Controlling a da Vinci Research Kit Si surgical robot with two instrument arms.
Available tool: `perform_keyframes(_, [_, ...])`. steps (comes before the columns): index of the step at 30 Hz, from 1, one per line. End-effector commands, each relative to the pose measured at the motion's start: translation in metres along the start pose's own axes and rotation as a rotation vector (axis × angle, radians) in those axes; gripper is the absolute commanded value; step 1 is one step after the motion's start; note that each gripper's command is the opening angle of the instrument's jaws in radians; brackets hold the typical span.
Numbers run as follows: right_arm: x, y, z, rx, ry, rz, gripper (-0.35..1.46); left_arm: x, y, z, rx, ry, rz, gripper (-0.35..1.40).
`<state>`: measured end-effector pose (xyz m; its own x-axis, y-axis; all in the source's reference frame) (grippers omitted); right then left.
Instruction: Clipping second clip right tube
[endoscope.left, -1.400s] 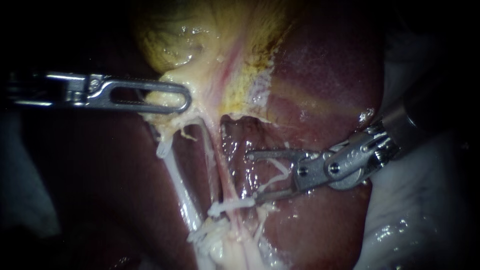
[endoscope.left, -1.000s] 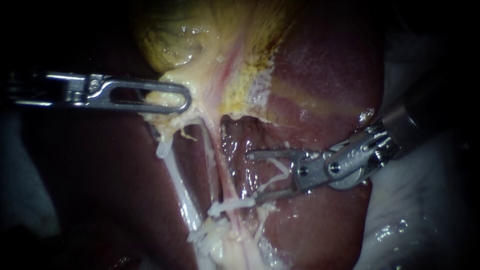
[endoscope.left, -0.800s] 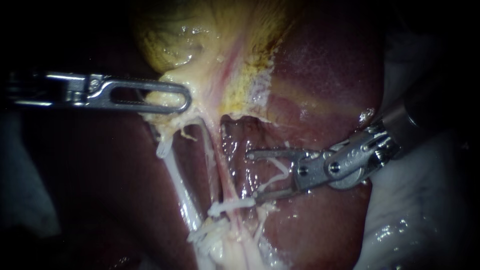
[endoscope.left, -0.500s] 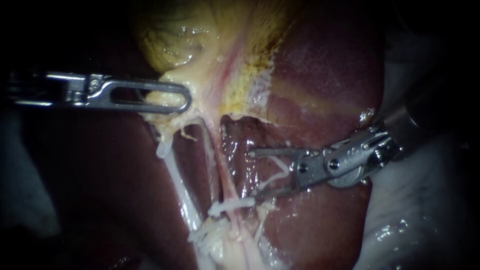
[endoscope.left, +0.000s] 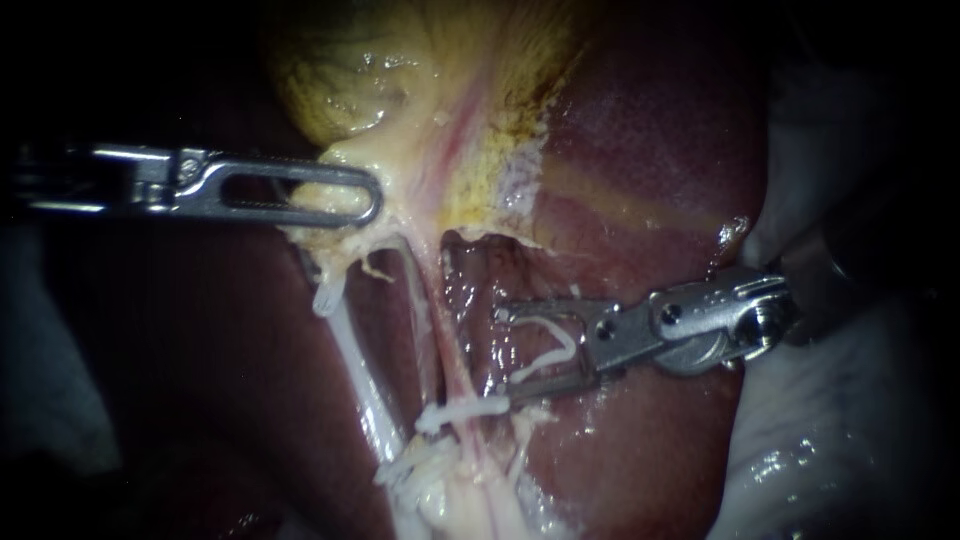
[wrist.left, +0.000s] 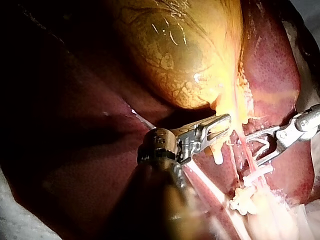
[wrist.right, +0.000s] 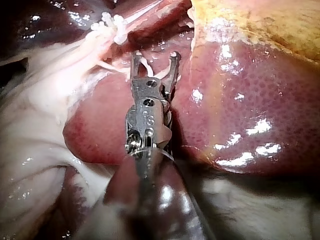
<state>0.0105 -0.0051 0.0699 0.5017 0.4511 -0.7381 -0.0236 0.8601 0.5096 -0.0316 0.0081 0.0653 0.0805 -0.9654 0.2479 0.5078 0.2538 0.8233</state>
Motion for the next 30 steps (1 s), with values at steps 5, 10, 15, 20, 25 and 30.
perform_keyframes(5, [0.0002,0.0000,-0.0001,0.008,0.016,0.098,0.47,0.0000,0.0000,0.0000,0.000,0.000,0.000,-0.35])
perform_keyframes(10, [0.0003,0.0001,-0.0001,0.025,0.030,0.166,0.47,0.0000,0.0000,0.0000,0.000,0.000,0.000,-0.35])
perform_keyframes(15, [0.0006,0.0001,-0.0003,0.044,0.049,0.236,0.47,0.0000,0.0000,0.0000,0.000,0.000,0.000,-0.35])
perform_keyframes(20, [0.0006,0.0001,-0.0004,0.067,0.081,0.318,0.47,0.0000,0.0000,0.0000,0.000,0.000,0.000,-0.35])
perform_keyframes(25, [0.0008,0.0002,-0.0005,0.098,0.109,0.387,0.47,0.0000,0.0000,0.0000,0.000,0.000,0.000,-0.35])
perform_keyframes(30, [0.0009,0.0003,-0.0006,0.116,0.136,0.429,0.47,0.0000,0.0000,0.0000,0.000,0.000,0.000,-0.35])
